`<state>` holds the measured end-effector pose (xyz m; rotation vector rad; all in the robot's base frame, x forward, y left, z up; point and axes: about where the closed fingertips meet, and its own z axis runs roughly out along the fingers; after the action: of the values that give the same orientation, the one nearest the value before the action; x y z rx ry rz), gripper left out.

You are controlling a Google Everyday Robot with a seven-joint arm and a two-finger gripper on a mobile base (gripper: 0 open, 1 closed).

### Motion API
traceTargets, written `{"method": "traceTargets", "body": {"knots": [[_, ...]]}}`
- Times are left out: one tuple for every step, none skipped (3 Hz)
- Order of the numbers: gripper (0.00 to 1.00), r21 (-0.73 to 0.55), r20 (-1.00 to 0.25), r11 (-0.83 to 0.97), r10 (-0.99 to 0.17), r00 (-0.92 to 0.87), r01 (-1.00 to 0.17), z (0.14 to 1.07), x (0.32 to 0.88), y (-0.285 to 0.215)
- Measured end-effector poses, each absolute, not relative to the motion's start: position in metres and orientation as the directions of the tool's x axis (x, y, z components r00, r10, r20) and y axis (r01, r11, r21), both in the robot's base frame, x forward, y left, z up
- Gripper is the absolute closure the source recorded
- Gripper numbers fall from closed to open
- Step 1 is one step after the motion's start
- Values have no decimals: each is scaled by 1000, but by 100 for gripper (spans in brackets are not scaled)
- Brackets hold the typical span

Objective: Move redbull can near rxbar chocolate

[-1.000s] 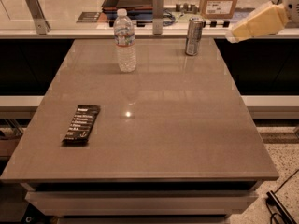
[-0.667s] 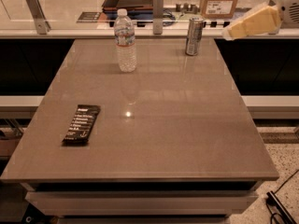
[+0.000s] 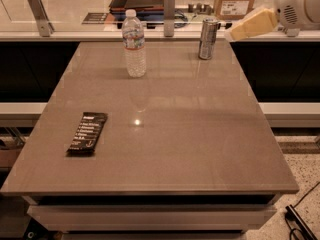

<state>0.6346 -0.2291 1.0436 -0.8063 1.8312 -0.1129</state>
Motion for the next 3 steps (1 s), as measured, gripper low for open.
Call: {"method": "traceTargets", "body": {"knots": [[0, -412, -782, 751, -582, -224, -516, 1011, 668, -212], [0, -411, -782, 751, -582, -224, -516, 1011, 668, -212], [0, -422, -776, 753, -588, -228, -505, 1013, 676, -214]]}}
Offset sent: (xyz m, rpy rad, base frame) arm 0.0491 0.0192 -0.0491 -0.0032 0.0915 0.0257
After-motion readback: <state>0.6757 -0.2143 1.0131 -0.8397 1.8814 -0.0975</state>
